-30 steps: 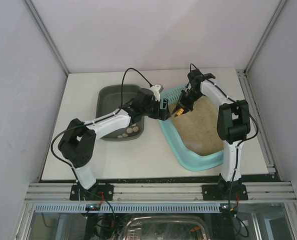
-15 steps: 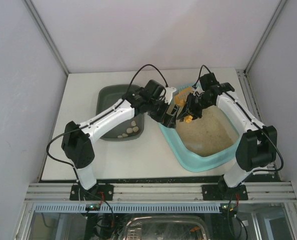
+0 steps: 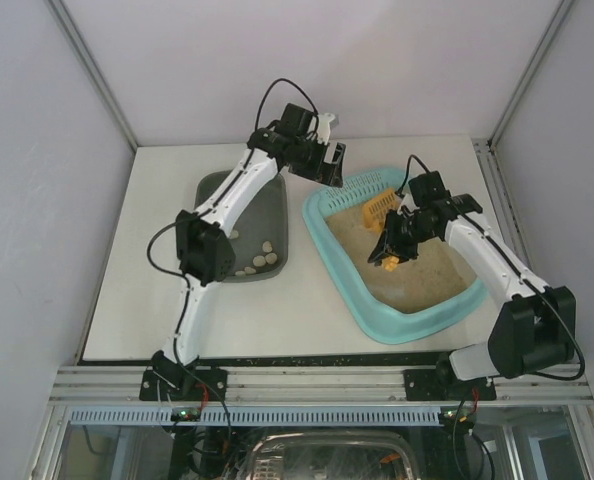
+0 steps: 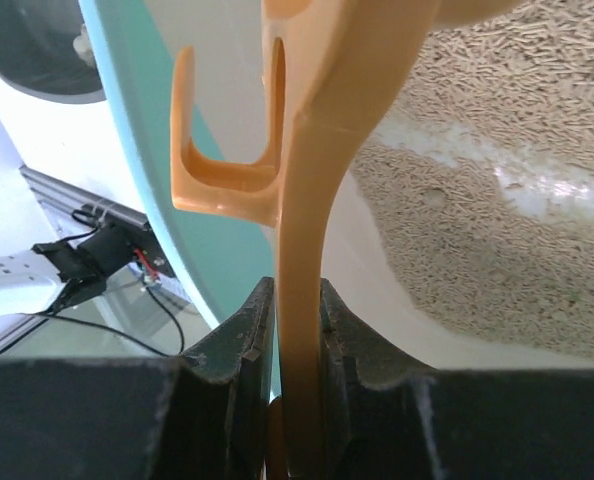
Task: Clean the litter box
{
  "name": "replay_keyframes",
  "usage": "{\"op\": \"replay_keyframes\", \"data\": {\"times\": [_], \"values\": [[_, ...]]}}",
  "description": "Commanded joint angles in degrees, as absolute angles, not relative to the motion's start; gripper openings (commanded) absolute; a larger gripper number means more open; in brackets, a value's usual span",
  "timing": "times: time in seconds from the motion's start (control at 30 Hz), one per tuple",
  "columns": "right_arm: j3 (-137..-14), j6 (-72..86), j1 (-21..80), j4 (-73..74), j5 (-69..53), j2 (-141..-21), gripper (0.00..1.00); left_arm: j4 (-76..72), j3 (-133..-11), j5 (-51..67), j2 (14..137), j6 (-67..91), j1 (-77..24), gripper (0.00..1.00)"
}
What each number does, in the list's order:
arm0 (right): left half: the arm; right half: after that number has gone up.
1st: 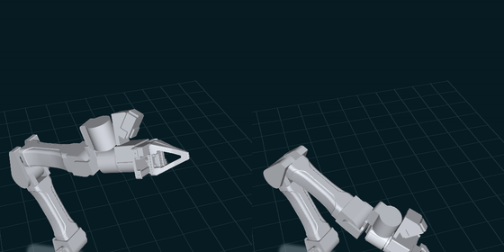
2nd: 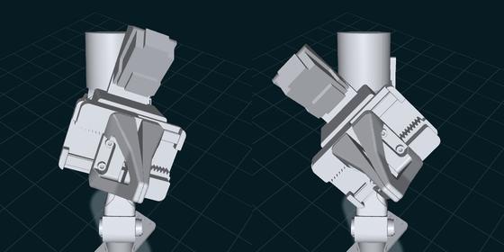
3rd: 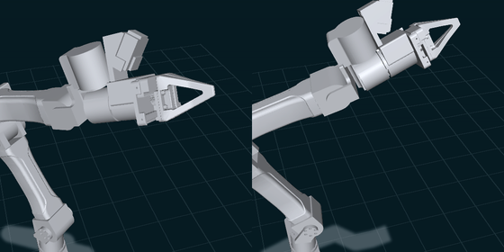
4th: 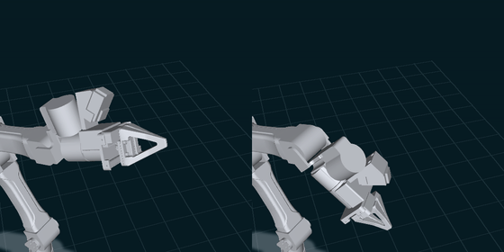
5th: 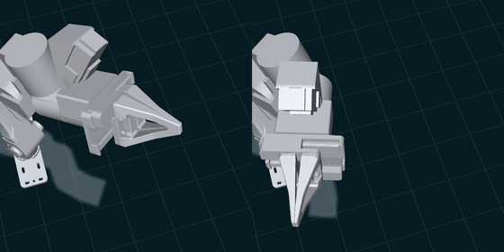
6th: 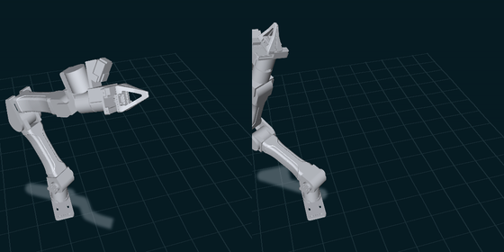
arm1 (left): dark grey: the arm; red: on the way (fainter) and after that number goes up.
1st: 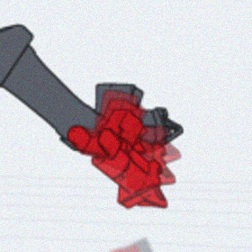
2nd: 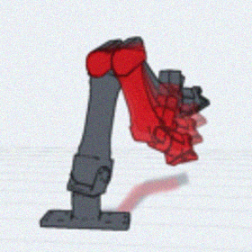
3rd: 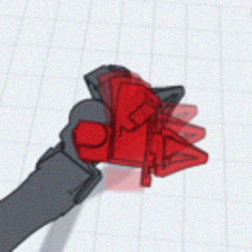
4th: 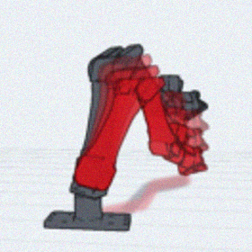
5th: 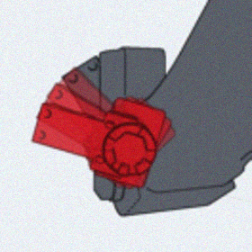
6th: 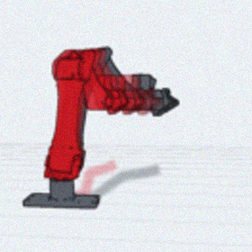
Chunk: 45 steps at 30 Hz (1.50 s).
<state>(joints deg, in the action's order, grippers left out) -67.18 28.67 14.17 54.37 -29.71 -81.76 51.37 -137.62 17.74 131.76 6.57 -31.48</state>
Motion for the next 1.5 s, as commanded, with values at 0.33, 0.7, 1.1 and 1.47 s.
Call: {"op": "replay_keyframes", "data": {"times": [0.33, 0.7, 1.1, 1.47], "values": [[-56.47, 26.02, 15.71, 41.82, -31.44, -72.89, 0.00, 40.73, -133.21, 20.70, 139.71, 8.77, -30.81, 1.00], [-39.89, 27.89, 17.20, 23.47, -34.87, -51.66, 0.00, 27.77, -92.54, 19.40, 119.00, 11.18, -31.36, 0.98], [-34.39, 23.50, 18.63, 15.13, -41.55, -43.34, 0.00, 23.04, -75.41, 18.32, 106.29, 16.37, -33.78, 0.98], [-31.79, 25.56, 17.03, 6.29, -45.19, -36.97, 0.00, 27.03, -81.90, 25.46, 107.81, 17.69, -33.60, 0.98]]}}
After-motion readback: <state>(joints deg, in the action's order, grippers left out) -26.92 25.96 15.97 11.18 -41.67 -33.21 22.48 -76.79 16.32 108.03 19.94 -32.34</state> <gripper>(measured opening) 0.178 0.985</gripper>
